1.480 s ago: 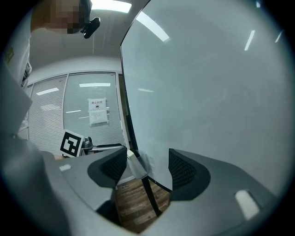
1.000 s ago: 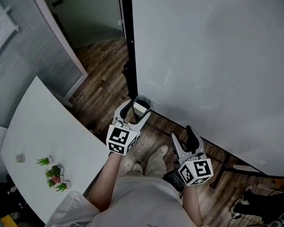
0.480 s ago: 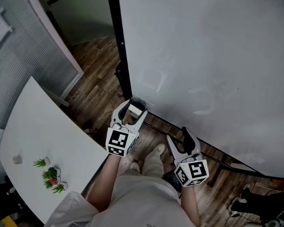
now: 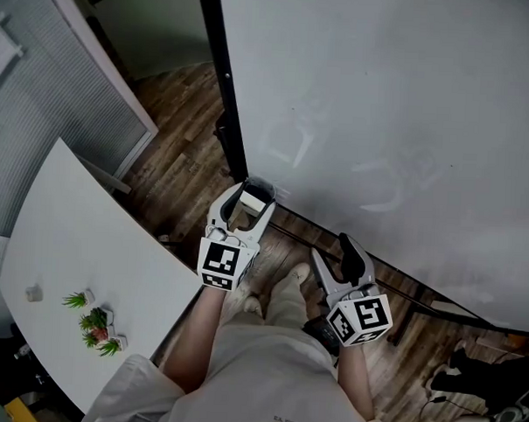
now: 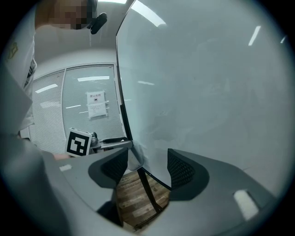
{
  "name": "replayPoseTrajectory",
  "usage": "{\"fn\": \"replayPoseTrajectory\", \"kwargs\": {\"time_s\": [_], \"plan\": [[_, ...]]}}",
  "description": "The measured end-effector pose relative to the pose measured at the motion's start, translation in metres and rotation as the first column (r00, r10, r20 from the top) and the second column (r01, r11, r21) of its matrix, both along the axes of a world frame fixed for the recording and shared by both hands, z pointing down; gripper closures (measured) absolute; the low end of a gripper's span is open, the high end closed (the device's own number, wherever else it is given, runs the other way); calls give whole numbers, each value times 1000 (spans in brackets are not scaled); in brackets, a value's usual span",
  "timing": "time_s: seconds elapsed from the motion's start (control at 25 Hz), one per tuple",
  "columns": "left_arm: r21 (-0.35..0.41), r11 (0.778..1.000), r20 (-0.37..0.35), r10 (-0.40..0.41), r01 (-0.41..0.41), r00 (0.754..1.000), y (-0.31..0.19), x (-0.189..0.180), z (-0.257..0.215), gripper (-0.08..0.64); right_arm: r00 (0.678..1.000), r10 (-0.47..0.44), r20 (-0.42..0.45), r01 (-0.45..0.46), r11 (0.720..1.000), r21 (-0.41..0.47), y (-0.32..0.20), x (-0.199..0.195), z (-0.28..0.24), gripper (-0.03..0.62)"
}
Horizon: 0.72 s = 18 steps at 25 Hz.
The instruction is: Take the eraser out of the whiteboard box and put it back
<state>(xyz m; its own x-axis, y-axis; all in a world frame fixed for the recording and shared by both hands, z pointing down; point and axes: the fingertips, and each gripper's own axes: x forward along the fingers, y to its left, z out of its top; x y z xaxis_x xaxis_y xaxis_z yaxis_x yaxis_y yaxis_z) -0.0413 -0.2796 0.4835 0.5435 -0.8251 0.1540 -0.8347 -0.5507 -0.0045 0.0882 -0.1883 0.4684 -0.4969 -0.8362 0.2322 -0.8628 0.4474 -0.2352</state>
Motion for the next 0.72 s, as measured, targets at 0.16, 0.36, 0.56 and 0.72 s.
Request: {"fn": "replayPoseTrajectory", "kwargs": {"time_s": [0.16,0.36,0.56,0.72], "plan": [[-15,1000,-22,-10,10,1000,2,-5,-1,299,1000,2,-3,-2,1000,1,3,1,-3,322],[-14,1000,-30,-20,20,999,3,-7,-3,299,1000,8,-5,-8,1000,8,5,3,-6,327],[-9,1000,-33,-20,19,999,3,-6,-4,300,1000,21,1,-21,1000,13,7,6,-6,327],[-1,1000,-40,-19,19,999,5,-8,-9,301,1000,23,2,-23,1000,15,10,5,-6,327]]}}
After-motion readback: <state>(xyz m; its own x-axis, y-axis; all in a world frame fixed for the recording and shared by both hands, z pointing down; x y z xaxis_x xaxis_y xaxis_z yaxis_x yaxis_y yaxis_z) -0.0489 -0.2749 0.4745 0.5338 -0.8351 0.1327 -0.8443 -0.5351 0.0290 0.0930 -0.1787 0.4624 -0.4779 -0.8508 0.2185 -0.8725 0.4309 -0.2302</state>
